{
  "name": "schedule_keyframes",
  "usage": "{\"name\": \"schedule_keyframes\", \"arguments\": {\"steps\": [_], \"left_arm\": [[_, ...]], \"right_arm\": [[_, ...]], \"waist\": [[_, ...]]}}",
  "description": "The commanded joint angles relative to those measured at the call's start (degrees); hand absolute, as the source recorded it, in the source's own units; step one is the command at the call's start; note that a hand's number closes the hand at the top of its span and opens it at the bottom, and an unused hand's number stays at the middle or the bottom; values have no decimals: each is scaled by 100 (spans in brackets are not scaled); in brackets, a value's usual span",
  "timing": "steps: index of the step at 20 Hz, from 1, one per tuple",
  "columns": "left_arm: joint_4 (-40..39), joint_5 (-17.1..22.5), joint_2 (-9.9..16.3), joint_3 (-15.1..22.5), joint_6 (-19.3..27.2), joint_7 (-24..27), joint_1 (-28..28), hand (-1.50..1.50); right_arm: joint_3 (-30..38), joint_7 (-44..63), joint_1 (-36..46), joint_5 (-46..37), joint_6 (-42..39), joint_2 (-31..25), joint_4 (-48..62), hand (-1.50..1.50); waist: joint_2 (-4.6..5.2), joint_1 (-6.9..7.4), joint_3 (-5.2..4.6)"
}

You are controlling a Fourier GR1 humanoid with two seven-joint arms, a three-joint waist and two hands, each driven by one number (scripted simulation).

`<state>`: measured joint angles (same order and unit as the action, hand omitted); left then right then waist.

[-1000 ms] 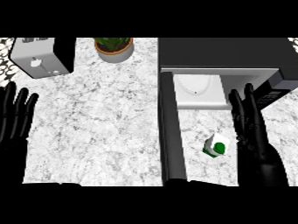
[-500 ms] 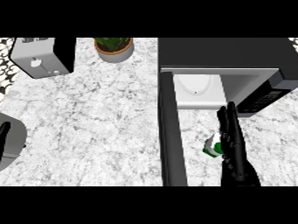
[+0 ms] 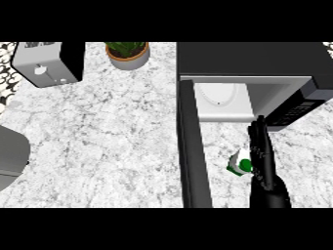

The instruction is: Pick up the milk, place it into the microwave and close the microwave

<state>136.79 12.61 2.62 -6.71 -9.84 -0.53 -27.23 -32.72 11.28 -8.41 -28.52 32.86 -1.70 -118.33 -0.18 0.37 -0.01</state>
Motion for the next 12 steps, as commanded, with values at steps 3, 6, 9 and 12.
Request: {"name": "schedule_keyframes", "arguments": {"steps": [3,6,9,12], "left_arm": [[227,89,-247,-111,-332,310,-545,-150],[194,391,-99,-403,-500,185,-592,-150],[163,637,-72,-616,-569,169,-495,-150],[491,754,-120,-584,-636,-91,-696,-150]], "right_arm": [[756,-531,295,752,-32,-25,739,-150],[508,-1658,-671,1186,304,-156,1000,-150],[892,-1593,-739,1498,126,-340,977,-150],[1054,-2118,-423,1619,269,-12,1756,-150]], "waist": [[12,28,2],[7,5,6],[7,-12,4],[12,14,6]]}}
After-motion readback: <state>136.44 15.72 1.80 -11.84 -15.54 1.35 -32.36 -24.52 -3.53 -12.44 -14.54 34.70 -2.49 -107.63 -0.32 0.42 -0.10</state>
